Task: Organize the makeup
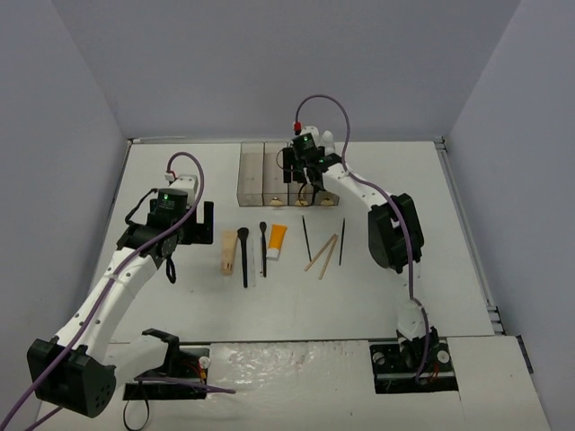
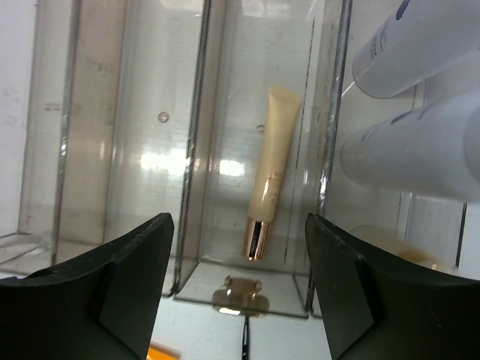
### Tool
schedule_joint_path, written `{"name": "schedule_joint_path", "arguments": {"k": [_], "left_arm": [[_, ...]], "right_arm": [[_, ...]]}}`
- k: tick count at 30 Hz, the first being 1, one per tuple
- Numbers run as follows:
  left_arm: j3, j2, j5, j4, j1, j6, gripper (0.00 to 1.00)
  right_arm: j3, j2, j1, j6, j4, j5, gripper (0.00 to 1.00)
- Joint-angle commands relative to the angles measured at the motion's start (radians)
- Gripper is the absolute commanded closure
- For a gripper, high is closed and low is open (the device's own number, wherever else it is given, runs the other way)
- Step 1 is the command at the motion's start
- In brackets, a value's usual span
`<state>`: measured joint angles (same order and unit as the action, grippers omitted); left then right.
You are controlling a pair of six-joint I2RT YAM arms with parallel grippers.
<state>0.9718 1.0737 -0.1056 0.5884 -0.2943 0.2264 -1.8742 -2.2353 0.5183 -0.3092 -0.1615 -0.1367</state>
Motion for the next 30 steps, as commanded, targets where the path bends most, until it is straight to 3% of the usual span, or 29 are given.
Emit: {"name": "schedule_joint_path", "arguments": {"k": [1, 6, 13, 30], "left_arm": [[0.024, -0.012, -0.002, -0.030, 0.007, 0.019, 0.03], [0.024, -0.014, 0.001, -0.030, 0.007, 0.022, 0.03], [0.022, -0.014, -0.002, -0.030, 0.009, 0.024, 0.03], [0.021, -0.006, -0.005, -0.025, 0.009, 0.022, 0.03]], "right_arm": [[0.102, 0.236, 0.110, -0.014, 0.048, -0.129, 0.32], [0.332, 0.356, 0.212, -0.131, 0.102, -0.211, 0.30], [0.477, 0.364, 0.315, -0.284, 0.133, -0.260, 0.30], [0.591, 0.260, 0.363, -0.366, 0.233, -0.260, 0.36]]}}
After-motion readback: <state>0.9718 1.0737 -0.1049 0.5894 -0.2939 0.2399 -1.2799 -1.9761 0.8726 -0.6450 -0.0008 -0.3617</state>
